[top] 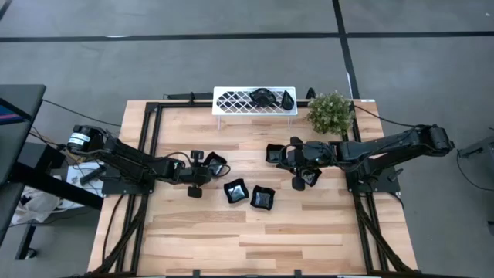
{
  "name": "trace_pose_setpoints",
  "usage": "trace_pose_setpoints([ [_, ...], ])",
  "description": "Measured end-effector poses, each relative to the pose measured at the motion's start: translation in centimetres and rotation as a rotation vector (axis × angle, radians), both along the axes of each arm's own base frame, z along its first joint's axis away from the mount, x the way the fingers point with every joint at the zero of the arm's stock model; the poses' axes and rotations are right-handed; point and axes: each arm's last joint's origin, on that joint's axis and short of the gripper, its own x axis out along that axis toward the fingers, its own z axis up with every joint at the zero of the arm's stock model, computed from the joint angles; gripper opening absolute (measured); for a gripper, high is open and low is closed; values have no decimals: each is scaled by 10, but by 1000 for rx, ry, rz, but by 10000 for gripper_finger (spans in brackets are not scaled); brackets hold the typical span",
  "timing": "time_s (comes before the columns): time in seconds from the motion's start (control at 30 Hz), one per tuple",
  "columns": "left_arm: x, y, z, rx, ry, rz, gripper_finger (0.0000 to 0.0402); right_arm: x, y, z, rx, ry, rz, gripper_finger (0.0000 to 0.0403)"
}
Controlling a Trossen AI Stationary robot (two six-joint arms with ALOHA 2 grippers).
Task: Pick & Place Mini shaped plates
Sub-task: Put the distorted square plate on the shelf
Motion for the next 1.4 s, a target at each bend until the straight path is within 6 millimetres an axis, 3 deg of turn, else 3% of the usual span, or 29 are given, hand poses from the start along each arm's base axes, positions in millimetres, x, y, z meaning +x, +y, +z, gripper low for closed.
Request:
trace_pose_setpoints([
  [0.73, 1, -4, 7, -9, -41, -18, 8, 0, 0, 0, -1, 0, 1, 0],
  [1.0, -1, -6, 48, -43, -256, -21, 9, 0, 0, 0, -1, -1, 1, 0],
  [1.27, -12, -2, 104, -189, -654, 89, 15, 0, 0, 0, -1, -1, 0, 0],
  [1.4, -20, -1, 118, -220, -738, 94, 11, 0, 0, 0, 0, 0, 0, 0],
])
